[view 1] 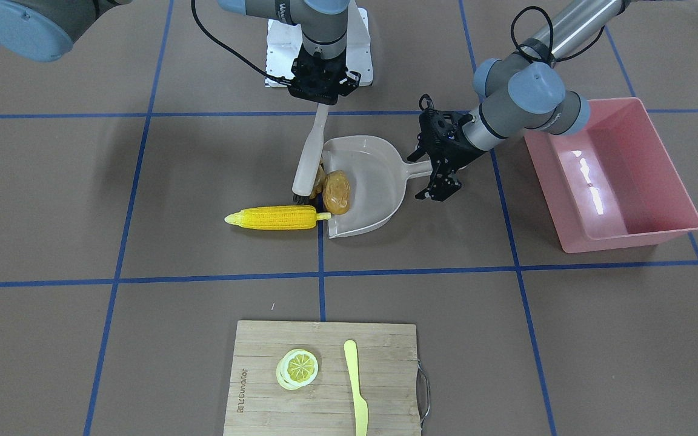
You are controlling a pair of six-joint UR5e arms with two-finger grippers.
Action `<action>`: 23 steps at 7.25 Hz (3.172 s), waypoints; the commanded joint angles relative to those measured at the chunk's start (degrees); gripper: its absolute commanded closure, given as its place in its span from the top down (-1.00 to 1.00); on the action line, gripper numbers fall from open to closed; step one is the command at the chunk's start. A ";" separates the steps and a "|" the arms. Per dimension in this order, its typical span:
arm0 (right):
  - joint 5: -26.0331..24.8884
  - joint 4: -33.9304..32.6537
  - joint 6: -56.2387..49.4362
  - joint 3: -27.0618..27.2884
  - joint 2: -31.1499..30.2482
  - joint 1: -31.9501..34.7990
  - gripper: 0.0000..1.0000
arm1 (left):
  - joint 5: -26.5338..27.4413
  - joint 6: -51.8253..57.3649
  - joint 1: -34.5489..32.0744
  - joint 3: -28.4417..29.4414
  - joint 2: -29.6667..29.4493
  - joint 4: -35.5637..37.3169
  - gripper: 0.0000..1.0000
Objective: Sweep and dump trash into bin
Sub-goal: 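Sweep the potato and ginger with the brush into the dustpan, then lift the brush and move it behind the yellow corn cob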
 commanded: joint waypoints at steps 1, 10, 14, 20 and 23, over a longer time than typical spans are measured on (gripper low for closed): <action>1.16 1.55 0.63 -5.47 5.03 0.37 -1.00 | 0.00 0.00 0.00 0.03 0.00 -0.09 0.86; 8.73 -13.65 -20.17 17.70 -17.85 11.79 -1.00 | 0.09 0.00 0.00 0.03 0.00 -0.09 0.86; 5.74 -4.27 -24.24 8.23 -18.94 11.80 -1.00 | 0.09 0.00 0.00 0.12 0.00 -0.09 0.86; 6.09 -4.77 -23.19 -0.31 -6.28 11.36 -1.00 | 0.09 0.00 0.00 0.29 -0.09 0.00 0.86; 5.83 -4.68 -20.73 -3.55 -0.85 9.34 -1.00 | 0.70 0.00 0.00 0.29 0.00 -0.09 0.86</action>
